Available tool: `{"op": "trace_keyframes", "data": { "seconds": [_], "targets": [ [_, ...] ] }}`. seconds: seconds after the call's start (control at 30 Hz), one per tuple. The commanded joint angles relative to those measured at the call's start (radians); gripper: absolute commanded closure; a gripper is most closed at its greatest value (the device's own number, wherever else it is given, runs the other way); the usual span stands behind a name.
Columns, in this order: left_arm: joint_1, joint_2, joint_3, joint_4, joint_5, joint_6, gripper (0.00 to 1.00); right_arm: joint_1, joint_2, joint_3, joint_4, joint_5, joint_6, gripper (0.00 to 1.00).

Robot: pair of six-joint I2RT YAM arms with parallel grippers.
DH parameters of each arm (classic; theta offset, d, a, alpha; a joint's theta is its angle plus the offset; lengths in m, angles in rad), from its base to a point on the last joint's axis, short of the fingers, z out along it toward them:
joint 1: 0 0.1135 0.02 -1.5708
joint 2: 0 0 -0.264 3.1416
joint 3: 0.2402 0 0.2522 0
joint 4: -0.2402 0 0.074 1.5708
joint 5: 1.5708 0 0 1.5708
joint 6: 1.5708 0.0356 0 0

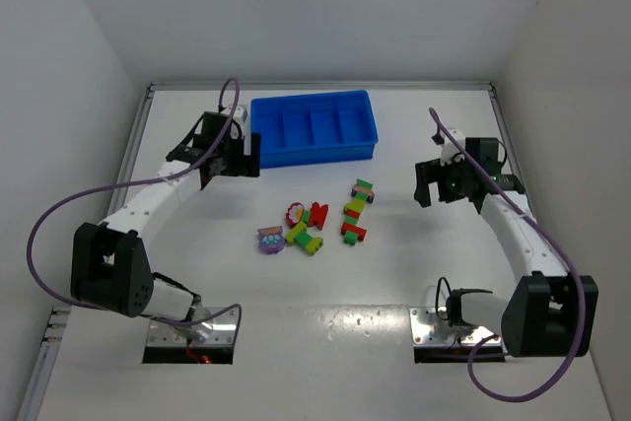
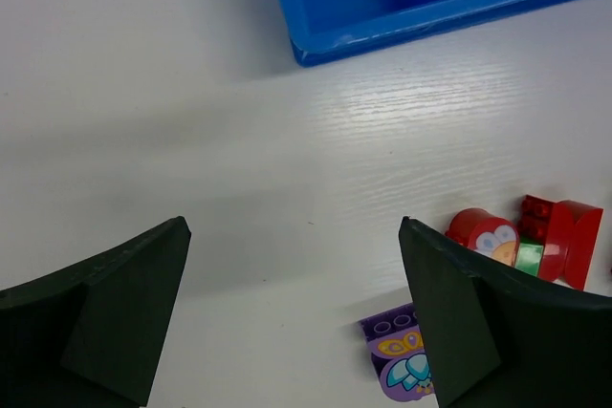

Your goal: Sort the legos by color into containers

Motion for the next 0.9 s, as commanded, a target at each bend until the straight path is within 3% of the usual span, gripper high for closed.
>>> {"op": "trace_keyframes", "data": {
  "seconds": [0.0,0.1,0.17,0.2,0.3,0.53,0.67,0.87],
  "targets": [
    [-0.009,-0.022,-0.012,0.017,0.057,-0.018,0.03,-0.005,-0.02,-0.005,0.013,-0.007,-0.009,0.0],
    [-0.054,-0.031,-0.012,0.026,0.159,-0.085,0.04,-0.005,-0.02,-0.005,0.013,-0.008,-0.009,0.0],
    [-0.135,-0.007,-0.012,0.026,0.17,-0.101,0.04,-0.005,-0.01,-0.005,0.022,-0.008,-0.009,0.0],
    [-0.167,0.003,-0.003,0.035,0.155,-0.113,0.09,-0.005,-0.01,0.004,0.023,-0.008,-0.009,0.0],
    [-0.352,0.062,0.079,0.046,-0.007,-0.139,0.14,-0.025,-0.01,0.014,0.023,-0.008,0.0,0.0],
    [-0.62,0.303,0.262,0.037,-0.238,-0.221,0.14,-0.063,-0.023,0.023,0.044,-0.008,0.009,0.0],
    [-0.703,0.445,0.417,-0.011,-0.303,-0.27,0.14,-0.115,-0.043,0.023,0.044,0.002,0.009,0.0],
    [-0.734,0.556,0.498,-0.04,-0.292,-0.279,0.14,-0.138,-0.072,-0.005,0.024,0.011,-0.002,0.0]
  ]
}}
